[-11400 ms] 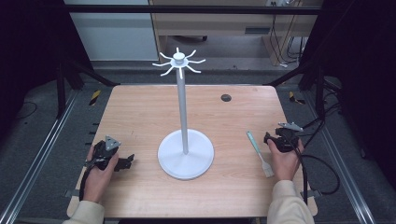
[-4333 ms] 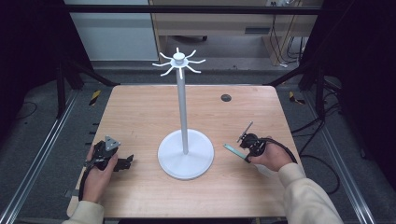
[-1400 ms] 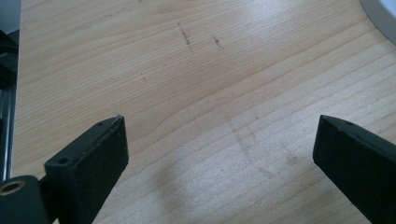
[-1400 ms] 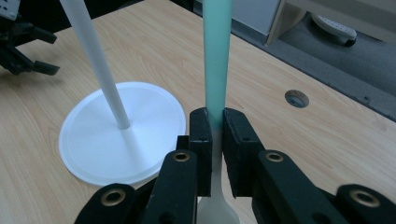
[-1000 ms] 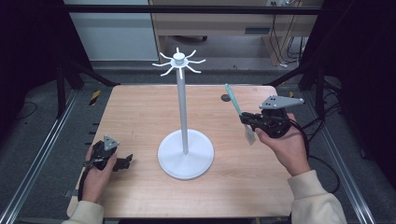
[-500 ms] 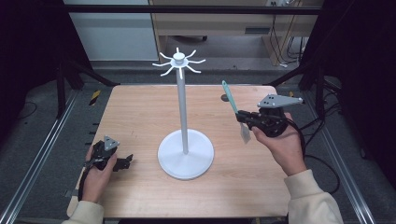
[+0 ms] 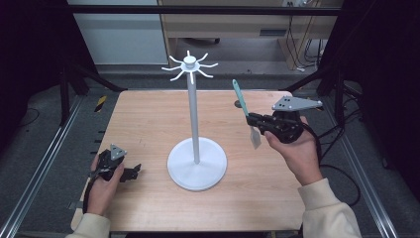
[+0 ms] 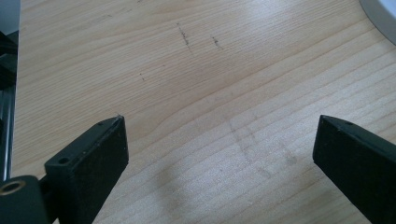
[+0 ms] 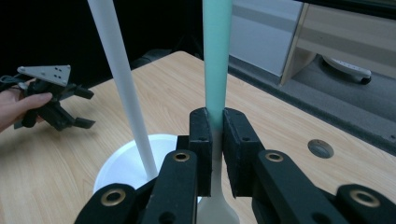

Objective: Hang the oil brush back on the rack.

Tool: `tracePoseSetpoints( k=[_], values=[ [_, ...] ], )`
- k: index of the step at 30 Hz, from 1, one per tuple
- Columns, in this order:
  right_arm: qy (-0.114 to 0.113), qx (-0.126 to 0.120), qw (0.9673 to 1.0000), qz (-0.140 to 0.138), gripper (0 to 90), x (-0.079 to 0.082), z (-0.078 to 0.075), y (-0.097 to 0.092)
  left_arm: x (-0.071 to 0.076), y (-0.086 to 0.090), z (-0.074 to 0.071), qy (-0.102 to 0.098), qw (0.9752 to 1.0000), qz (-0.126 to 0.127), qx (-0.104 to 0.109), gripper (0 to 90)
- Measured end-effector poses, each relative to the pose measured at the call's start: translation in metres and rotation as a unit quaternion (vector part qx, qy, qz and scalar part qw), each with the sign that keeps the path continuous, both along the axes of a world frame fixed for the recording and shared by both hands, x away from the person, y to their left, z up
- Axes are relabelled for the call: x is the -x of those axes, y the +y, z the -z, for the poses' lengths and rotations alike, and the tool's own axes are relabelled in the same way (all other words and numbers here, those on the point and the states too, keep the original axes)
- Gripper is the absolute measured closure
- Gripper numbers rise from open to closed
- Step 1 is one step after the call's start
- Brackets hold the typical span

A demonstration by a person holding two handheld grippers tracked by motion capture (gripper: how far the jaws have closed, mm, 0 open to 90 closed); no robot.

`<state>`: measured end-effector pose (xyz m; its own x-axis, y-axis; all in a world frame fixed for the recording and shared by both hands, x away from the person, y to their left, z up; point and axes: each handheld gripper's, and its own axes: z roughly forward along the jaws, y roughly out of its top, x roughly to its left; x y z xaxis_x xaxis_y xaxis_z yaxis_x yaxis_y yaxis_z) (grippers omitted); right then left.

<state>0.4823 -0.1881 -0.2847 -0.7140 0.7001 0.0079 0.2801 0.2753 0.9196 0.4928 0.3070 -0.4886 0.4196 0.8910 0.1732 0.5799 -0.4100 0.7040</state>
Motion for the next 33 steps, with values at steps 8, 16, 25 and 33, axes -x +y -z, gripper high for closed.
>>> tracePoseSetpoints(
  k=[8,16,25,33],
  values=[
    [-0.013,-0.014,0.9997,-0.014,82.4,0.007,-0.008,0.01,0.0,0.0,0.0,0.0,1.0,0.001,0.0,2.9],
    [-0.028,-0.028,0.9988,-0.028,82.3,0.016,-0.016,0.015,0.0,0.0,0.0,0.0,1.0,0.001,0.0,3.0],
    [-0.041,-0.04,0.9973,-0.045,82.3,0.028,-0.025,0.021,0.0,-0.001,0.0,-0.001,1.0,0.001,0.0,3.0],
    [-0.054,-0.048,0.9959,-0.055,82.3,0.035,-0.033,0.025,0.0,-0.001,0.0,0.001,1.0,0.003,-0.002,2.9]
  ],
)
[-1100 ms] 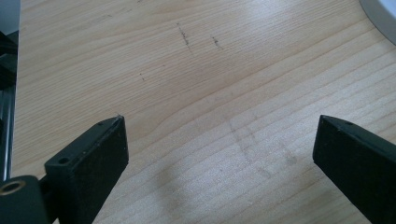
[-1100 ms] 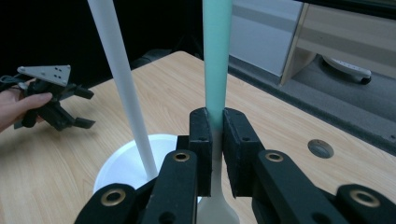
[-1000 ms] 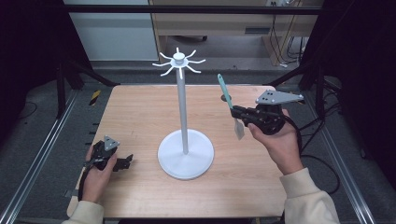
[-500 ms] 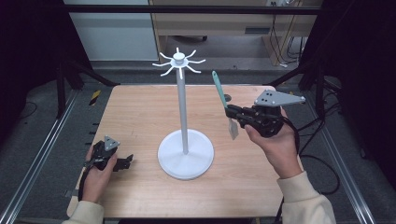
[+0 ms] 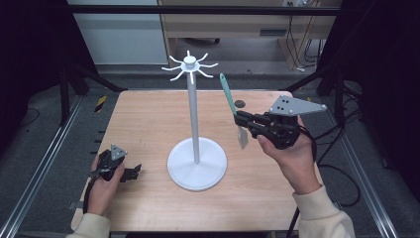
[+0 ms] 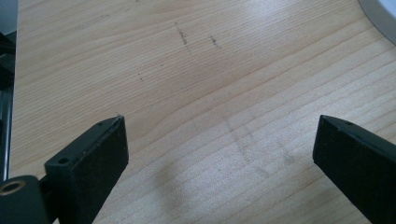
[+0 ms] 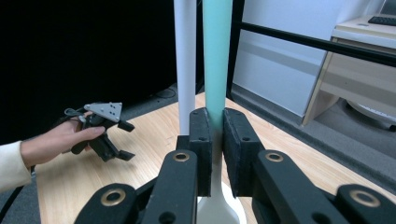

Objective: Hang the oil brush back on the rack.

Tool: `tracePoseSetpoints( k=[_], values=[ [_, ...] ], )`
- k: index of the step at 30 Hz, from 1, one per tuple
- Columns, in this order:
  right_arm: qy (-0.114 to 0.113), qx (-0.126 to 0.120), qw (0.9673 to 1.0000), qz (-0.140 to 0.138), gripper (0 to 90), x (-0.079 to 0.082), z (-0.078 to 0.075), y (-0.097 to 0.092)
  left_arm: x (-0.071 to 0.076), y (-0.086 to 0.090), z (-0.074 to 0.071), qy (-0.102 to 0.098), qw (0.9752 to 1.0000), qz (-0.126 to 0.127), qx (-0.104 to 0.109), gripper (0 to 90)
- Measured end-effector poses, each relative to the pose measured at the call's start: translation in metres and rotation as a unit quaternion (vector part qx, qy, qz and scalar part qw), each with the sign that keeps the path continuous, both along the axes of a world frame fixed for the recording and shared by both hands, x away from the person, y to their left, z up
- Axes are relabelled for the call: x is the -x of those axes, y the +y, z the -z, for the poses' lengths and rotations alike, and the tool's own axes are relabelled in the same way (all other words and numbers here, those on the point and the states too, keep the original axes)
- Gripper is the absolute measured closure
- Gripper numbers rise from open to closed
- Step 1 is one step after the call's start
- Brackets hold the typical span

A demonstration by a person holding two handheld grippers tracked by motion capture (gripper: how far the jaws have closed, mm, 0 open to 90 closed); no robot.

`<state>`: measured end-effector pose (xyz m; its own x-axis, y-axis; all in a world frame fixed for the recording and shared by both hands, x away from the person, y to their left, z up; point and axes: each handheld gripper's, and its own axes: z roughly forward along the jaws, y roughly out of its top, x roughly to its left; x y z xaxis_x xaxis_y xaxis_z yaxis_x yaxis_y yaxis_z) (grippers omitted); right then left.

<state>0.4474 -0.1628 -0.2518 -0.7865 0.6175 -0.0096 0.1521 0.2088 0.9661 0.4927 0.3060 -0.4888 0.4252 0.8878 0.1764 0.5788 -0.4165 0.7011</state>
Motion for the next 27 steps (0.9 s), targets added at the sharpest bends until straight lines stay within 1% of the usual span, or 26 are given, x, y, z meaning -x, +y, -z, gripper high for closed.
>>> tracePoseSetpoints(
  k=[5,12,14,27],
  values=[
    [-0.007,0.0,1.0,-0.007,82.3,0.003,-0.006,0.003,0.0,0.0,0.0,-0.001,1.0,-0.001,0.001,3.0],
    [-0.009,0.004,0.9999,-0.012,82.3,0.004,-0.01,0.007,0.0,0.0,0.0,0.0,1.0,0.0,0.001,2.9],
    [-0.009,0.008,0.9998,-0.014,82.3,0.004,-0.011,0.009,0.0,0.0,0.0,-0.001,1.0,0.0,0.001,3.0],
    [-0.003,0.016,0.9997,-0.017,82.3,0.002,-0.011,0.014,0.0,0.0,0.0,-0.002,1.0,-0.001,0.003,2.9]
  ],
)
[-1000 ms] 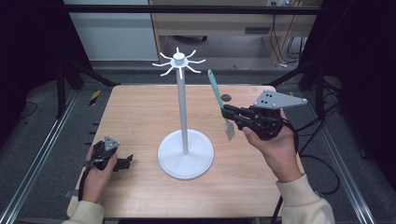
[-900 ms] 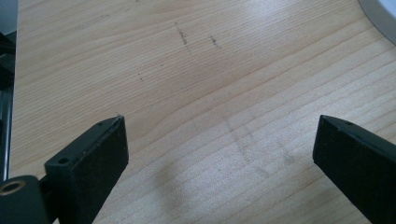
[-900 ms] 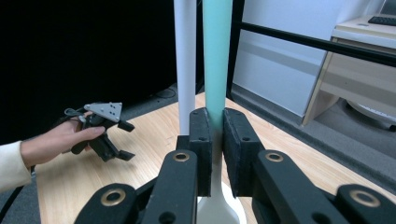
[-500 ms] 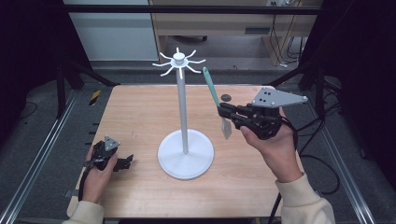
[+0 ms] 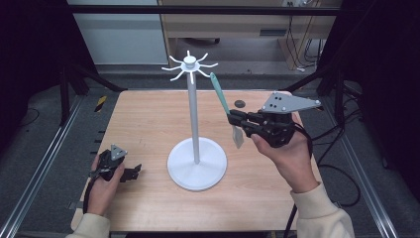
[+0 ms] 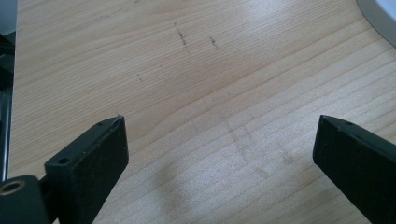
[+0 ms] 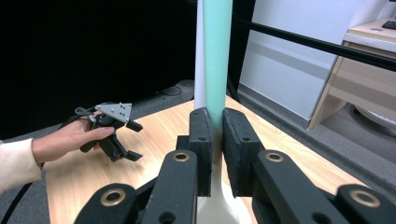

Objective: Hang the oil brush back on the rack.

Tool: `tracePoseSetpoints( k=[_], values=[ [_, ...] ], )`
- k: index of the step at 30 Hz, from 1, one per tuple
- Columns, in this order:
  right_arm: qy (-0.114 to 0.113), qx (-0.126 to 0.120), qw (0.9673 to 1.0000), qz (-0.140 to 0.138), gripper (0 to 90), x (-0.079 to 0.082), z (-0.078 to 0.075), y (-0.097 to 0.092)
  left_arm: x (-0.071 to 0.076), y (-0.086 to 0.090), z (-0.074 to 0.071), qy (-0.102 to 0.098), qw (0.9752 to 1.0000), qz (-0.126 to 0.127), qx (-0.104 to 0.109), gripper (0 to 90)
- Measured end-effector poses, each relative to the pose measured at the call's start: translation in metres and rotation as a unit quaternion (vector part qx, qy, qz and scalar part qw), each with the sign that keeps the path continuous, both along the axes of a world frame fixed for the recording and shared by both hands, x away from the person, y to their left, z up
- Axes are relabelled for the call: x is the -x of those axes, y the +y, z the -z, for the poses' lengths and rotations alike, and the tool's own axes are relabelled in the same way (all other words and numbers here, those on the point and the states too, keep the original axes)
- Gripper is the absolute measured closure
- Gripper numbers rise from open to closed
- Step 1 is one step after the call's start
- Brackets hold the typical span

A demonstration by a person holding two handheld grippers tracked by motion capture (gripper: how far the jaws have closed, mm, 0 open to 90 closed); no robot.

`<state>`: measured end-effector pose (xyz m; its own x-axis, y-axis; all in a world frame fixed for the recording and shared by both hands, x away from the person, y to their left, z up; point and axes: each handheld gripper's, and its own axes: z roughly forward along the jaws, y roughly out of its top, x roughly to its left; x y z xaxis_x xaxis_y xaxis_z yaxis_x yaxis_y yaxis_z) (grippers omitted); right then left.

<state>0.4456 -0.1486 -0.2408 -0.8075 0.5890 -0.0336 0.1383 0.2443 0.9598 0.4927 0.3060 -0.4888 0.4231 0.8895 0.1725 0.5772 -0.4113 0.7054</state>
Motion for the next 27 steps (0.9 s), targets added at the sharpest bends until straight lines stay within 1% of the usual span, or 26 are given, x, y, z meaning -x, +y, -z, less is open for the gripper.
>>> tracePoseSetpoints(
  k=[15,27],
  values=[
    [0.004,0.012,0.9999,-0.001,82.2,-0.009,0.0,0.012,0.0,0.0,0.0,0.0,1.0,0.001,0.001,2.9],
    [0.006,0.01,0.9999,0.0,82.2,-0.012,0.003,0.017,0.0,0.0,-0.001,0.0,1.0,0.001,0.0,3.0]
  ],
)
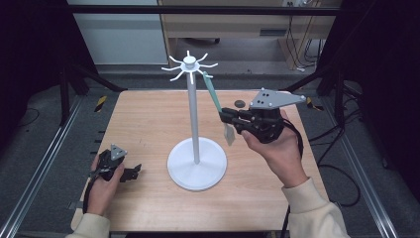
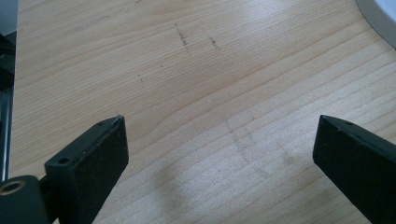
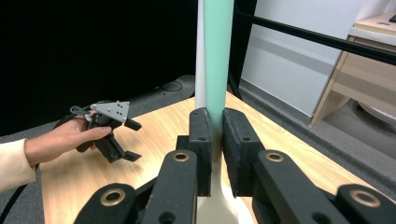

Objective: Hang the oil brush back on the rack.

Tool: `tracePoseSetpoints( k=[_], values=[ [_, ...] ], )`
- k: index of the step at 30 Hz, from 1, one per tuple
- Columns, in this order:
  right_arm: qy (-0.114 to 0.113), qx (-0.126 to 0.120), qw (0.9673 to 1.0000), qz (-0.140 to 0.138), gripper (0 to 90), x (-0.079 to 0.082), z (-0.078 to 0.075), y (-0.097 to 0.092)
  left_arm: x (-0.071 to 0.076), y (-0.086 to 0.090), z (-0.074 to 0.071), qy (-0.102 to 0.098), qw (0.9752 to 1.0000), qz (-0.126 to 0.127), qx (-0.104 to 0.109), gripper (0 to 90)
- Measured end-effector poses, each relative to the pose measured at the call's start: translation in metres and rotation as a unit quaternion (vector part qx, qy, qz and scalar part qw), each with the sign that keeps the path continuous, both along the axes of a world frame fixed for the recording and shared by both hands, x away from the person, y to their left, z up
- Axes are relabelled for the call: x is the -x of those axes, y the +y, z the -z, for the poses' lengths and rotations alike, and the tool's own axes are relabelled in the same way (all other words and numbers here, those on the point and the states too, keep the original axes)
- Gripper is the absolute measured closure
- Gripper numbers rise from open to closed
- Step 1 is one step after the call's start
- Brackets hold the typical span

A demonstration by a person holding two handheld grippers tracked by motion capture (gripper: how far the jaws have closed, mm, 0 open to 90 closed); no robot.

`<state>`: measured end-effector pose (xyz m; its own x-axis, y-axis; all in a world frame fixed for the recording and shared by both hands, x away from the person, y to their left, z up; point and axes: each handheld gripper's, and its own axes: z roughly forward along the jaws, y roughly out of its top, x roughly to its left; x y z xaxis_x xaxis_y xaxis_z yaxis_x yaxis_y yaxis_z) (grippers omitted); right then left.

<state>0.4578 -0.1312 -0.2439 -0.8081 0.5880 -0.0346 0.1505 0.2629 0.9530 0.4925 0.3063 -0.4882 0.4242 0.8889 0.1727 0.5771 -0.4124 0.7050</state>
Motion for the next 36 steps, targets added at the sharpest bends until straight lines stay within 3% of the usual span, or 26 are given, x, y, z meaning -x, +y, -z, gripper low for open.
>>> tracePoseSetpoints(
  k=[24,36],
  values=[
    [0.012,0.002,0.9999,-0.004,81.7,-0.006,0.004,0.006,0.0,0.0,0.0,0.001,1.0,0.001,-0.001,2.9],
    [0.016,0.011,0.9998,0.004,80.1,-0.003,0.004,-0.006,0.0,-0.001,0.001,0.002,1.0,0.001,-0.002,3.0]
  ],
)
